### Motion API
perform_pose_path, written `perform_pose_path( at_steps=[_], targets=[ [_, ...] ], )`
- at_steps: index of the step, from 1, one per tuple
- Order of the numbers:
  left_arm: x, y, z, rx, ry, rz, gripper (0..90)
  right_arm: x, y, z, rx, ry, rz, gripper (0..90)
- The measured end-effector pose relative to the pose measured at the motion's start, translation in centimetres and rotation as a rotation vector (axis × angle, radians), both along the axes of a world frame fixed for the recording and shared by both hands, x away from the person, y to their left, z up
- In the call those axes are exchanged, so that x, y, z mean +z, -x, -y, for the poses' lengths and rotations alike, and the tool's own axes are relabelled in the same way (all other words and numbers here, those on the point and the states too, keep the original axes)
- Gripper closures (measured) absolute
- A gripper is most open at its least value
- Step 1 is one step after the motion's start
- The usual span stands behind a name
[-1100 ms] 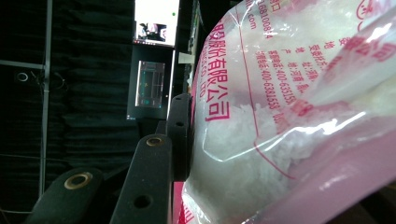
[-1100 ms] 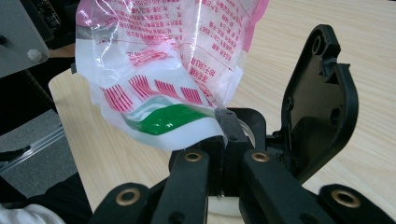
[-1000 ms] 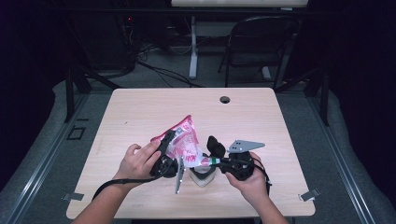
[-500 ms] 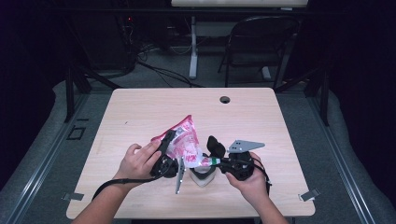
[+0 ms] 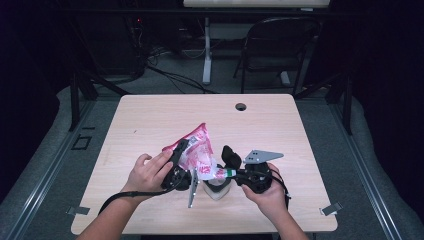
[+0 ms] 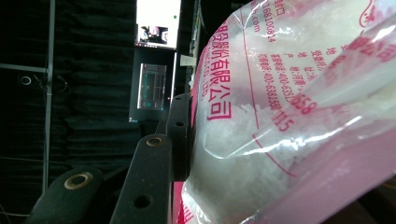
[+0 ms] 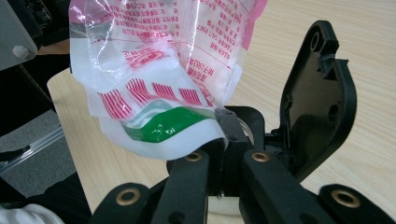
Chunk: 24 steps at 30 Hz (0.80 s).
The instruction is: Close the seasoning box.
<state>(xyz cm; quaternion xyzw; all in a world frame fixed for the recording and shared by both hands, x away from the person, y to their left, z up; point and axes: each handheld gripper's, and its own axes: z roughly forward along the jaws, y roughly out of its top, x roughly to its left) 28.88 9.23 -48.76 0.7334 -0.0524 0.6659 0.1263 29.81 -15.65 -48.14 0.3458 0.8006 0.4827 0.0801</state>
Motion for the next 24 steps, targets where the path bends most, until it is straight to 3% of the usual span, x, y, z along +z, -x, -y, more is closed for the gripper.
perform_pose_path(
  at_steps=[24],
  targets=[
    [0.26, 0.05, 0.05, -0.007, 0.000, 0.010, 69.9, 0.00, 0.00, -0.01, -0.003, -0.006, 0.002, 90.0]
  ],
)
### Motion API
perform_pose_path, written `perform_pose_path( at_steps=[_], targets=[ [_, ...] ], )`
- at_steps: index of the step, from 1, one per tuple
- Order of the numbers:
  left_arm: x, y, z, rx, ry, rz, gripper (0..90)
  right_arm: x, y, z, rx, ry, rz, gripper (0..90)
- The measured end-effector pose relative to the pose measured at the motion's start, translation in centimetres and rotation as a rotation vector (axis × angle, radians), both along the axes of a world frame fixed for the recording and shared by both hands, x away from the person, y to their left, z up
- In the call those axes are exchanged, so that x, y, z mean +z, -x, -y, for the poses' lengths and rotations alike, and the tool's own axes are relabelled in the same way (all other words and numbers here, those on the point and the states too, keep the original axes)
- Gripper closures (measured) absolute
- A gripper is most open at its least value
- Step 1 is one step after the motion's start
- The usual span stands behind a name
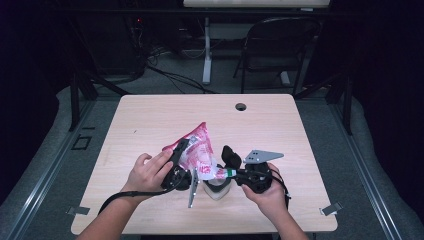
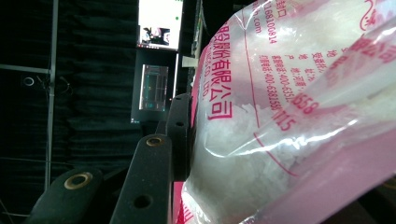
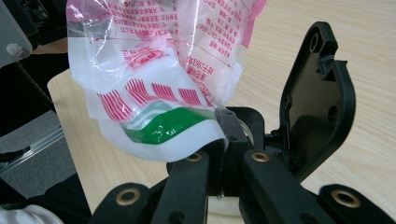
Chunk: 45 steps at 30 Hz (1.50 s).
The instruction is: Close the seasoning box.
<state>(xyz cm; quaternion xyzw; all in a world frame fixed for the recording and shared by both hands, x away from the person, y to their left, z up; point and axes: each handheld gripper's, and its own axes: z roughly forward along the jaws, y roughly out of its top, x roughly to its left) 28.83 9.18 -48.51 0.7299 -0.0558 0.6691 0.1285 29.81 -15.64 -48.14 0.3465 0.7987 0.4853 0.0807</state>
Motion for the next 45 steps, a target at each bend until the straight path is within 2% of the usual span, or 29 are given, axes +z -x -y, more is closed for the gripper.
perform_pose_path(
  at_steps=[45],
  targets=[
    [0.29, 0.14, 0.09, -0.002, 0.009, 0.005, 70.0, 0.01, 0.03, 0.01, -0.001, 0.000, 0.001, 90.0]
  ],
)
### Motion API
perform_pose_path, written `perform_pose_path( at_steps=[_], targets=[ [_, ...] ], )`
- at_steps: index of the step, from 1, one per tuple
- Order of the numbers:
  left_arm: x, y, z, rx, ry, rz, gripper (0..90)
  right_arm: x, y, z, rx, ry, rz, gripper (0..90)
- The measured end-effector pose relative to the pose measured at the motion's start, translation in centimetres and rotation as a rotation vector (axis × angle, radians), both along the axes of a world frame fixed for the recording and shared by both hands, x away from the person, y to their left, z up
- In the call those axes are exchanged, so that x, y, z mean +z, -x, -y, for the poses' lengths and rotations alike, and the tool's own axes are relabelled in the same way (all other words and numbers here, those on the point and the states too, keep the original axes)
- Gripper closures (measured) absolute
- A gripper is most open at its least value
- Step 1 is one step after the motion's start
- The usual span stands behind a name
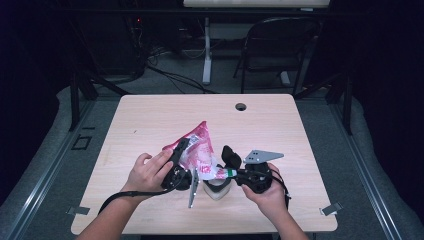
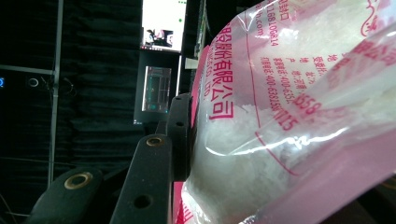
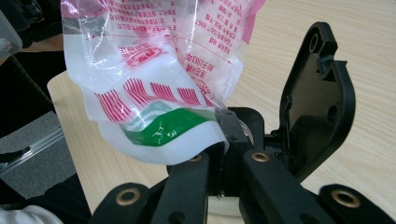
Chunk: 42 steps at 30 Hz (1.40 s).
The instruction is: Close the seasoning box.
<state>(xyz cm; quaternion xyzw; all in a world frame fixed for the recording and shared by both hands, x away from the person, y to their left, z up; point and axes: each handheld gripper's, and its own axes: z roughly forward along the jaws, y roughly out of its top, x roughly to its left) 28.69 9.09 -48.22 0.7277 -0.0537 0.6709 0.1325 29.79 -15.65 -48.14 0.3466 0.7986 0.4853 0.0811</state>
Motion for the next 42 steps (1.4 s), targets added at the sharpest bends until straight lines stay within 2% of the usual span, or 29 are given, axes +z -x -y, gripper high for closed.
perform_pose_path(
  at_steps=[21, 42],
  targets=[
    [0.25, 0.09, 0.12, -0.005, -0.001, 0.014, 70.0, 0.01, 0.03, 0.09, 0.004, 0.004, -0.002, 90.0],
    [0.28, 0.13, 0.27, -0.010, 0.010, 0.009, 70.1, -0.09, 0.13, 0.19, -0.003, 0.001, -0.002, 90.0]
  ],
)
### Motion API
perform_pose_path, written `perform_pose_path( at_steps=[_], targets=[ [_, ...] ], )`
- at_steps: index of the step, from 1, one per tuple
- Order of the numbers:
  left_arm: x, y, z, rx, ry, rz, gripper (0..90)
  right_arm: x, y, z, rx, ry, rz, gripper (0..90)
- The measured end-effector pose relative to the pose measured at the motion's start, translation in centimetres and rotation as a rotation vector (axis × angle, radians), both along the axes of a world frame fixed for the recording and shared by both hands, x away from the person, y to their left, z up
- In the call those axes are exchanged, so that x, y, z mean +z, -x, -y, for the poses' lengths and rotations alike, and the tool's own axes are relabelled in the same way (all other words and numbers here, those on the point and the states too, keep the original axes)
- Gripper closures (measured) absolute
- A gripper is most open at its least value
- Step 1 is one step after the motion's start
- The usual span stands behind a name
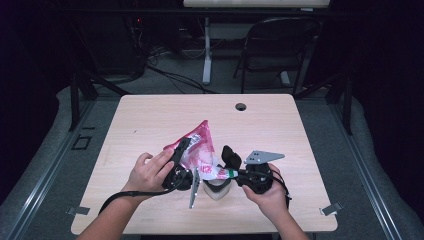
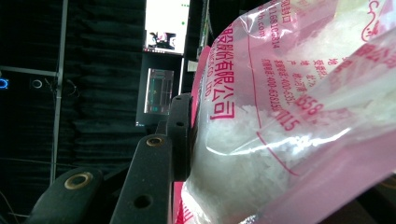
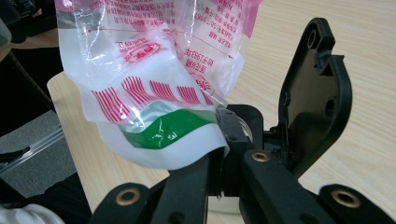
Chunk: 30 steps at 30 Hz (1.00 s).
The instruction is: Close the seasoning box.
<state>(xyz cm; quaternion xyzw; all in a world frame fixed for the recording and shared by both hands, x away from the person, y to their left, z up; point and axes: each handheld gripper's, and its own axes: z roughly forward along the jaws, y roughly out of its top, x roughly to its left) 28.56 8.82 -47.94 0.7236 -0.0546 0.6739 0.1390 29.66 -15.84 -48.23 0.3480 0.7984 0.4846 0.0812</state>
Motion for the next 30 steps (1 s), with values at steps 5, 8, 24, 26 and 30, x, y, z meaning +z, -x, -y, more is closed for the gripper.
perform_pose_path(
  at_steps=[5, 8, 24, 26, 30],
  targets=[
    [0.14, 0.03, 0.06, -0.001, -0.007, 0.009, 70.1, 0.00, -0.01, 0.04, 0.000, -0.001, 0.000, 90.0],
    [0.16, 0.02, 0.07, -0.001, -0.005, 0.008, 70.1, 0.00, -0.01, 0.04, 0.001, -0.001, 0.000, 90.0],
    [0.26, 0.11, 0.17, -0.002, -0.005, 0.012, 70.1, -0.09, -0.02, 0.04, 0.001, 0.002, -0.003, 90.0],
    [0.31, 0.12, 0.20, -0.008, -0.007, 0.020, 70.1, -0.08, -0.03, 0.07, 0.002, 0.006, -0.004, 90.0],
    [0.38, 0.17, 0.25, -0.005, -0.007, 0.019, 70.1, -0.10, -0.02, 0.08, 0.002, 0.006, -0.005, 90.0]
  ],
)
